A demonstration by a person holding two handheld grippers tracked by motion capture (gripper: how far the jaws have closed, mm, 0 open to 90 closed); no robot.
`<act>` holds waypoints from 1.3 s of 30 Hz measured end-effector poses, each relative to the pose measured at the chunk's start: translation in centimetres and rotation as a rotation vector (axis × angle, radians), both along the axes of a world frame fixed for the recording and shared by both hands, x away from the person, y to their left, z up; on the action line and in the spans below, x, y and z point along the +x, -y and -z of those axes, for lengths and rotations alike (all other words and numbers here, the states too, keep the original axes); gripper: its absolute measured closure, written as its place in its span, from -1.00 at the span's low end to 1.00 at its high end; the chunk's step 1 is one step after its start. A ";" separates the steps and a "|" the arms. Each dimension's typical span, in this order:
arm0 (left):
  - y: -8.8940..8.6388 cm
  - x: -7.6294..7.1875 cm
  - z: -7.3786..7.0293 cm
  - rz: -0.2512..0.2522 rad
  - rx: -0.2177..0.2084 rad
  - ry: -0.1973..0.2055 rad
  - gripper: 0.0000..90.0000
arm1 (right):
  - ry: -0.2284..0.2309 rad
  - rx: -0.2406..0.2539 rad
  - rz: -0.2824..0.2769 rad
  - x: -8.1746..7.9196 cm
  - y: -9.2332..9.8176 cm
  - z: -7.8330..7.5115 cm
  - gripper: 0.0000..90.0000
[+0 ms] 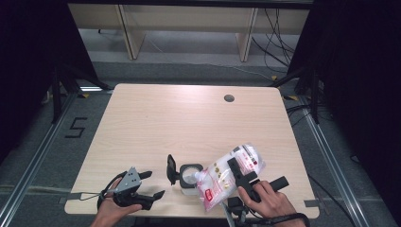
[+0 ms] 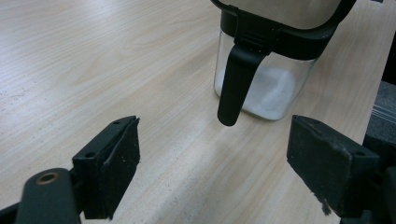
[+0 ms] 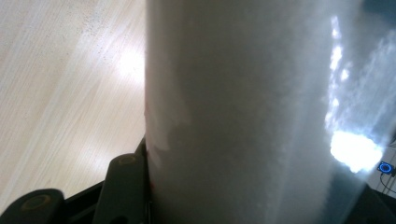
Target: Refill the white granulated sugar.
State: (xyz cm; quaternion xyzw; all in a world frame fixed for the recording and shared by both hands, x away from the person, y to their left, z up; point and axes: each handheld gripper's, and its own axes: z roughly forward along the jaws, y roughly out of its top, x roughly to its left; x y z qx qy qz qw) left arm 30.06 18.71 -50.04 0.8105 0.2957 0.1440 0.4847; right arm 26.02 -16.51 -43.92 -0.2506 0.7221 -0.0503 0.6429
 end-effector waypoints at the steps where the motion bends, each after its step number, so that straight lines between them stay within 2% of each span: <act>1: 0.0 0.1 0.1 0.007 -0.010 -0.002 -0.63 | -0.002 -0.001 -0.001 0.0 0.0 0.0 0.13; 3: 0.1 0.0 0.1 -0.007 -0.021 -0.013 -0.63 | -0.001 0.000 0.000 0.0 0.1 -0.1 0.13; 4: -0.1 0.0 0.0 -0.001 0.007 0.001 -0.63 | 0.001 0.000 0.000 0.0 0.1 -0.1 0.14; 5: 0.0 0.0 0.0 -0.003 0.001 -0.001 -0.63 | 0.002 -0.001 -0.001 0.0 0.1 -0.1 0.14; 6: 0.0 0.0 0.0 -0.003 -0.003 -0.001 -0.63 | 0.013 -0.034 -0.019 0.1 0.0 -0.3 0.14; 7: 0.1 0.0 0.1 -0.007 -0.019 -0.016 -0.63 | 0.014 -0.028 -0.021 0.0 0.1 -0.3 0.14; 9: 0.0 0.1 0.1 0.012 0.000 0.006 -0.63 | -0.001 0.006 -0.004 -0.1 0.1 -0.1 0.14; 10: 0.0 0.1 0.1 0.013 0.003 0.009 -0.63 | 0.018 -0.033 -0.026 0.0 0.0 -0.3 0.14; 11: 0.0 0.0 0.0 -0.006 0.003 -0.003 -0.63 | 0.018 -0.031 -0.025 -0.1 0.0 -0.4 0.14; 12: 0.0 0.1 0.1 0.003 -0.010 -0.004 -0.63 | 0.014 -0.025 -0.025 -0.1 0.0 -0.4 0.14; 13: 0.1 0.0 0.1 -0.009 -0.022 -0.016 -0.63 | 0.015 -0.025 -0.024 -0.1 0.0 -0.4 0.14; 18: -0.1 0.2 0.0 0.009 0.002 0.008 -0.63 | 0.012 -0.023 -0.032 -0.2 -0.2 -0.4 0.14; 21: -0.2 0.1 0.0 0.010 0.006 0.005 -0.63 | 0.005 0.010 -0.015 -0.4 -0.1 -0.1 0.14; 22: -0.1 0.1 0.0 0.011 0.003 0.006 -0.63 | 0.018 -0.032 -0.034 -0.2 -0.2 -0.4 0.14; 25: -0.1 0.2 0.0 0.009 0.002 0.009 -0.63 | 0.015 -0.035 -0.036 -0.2 -0.2 -0.3 0.14; 27: -0.2 0.1 0.0 0.011 0.003 0.006 -0.63 | 0.011 -0.033 -0.037 -0.2 -0.3 -0.2 0.14; 28: -0.2 0.1 0.0 0.011 0.003 0.010 -0.63 | 0.001 0.004 -0.020 -0.3 -0.2 0.1 0.14; 29: -0.1 0.1 0.0 -0.007 -0.018 -0.002 -0.63 | -0.005 0.011 -0.016 -0.3 -0.2 0.1 0.14; 30: 0.0 0.0 0.0 -0.013 -0.018 -0.011 -0.63 | -0.004 0.004 -0.021 -0.3 -0.2 0.1 0.14; 31: -0.1 0.0 0.0 -0.013 -0.014 -0.013 -0.63 | 0.006 -0.026 -0.038 -0.2 -0.2 0.0 0.14; 32: 0.0 0.0 0.1 -0.009 -0.020 -0.012 -0.63 | 0.002 -0.021 -0.033 -0.2 -0.2 0.0 0.14; 34: -0.2 0.2 0.0 0.014 0.002 0.010 -0.63 | 0.007 -0.032 -0.033 -0.3 -0.2 -0.1 0.14; 35: 0.0 0.0 0.0 -0.011 -0.020 -0.012 -0.63 | 0.004 -0.035 -0.032 -0.2 -0.2 -0.1 0.14; 39: -0.1 0.0 0.0 0.004 -0.003 -0.001 -0.63 | 0.009 -0.038 -0.036 -0.3 -0.2 -0.2 0.15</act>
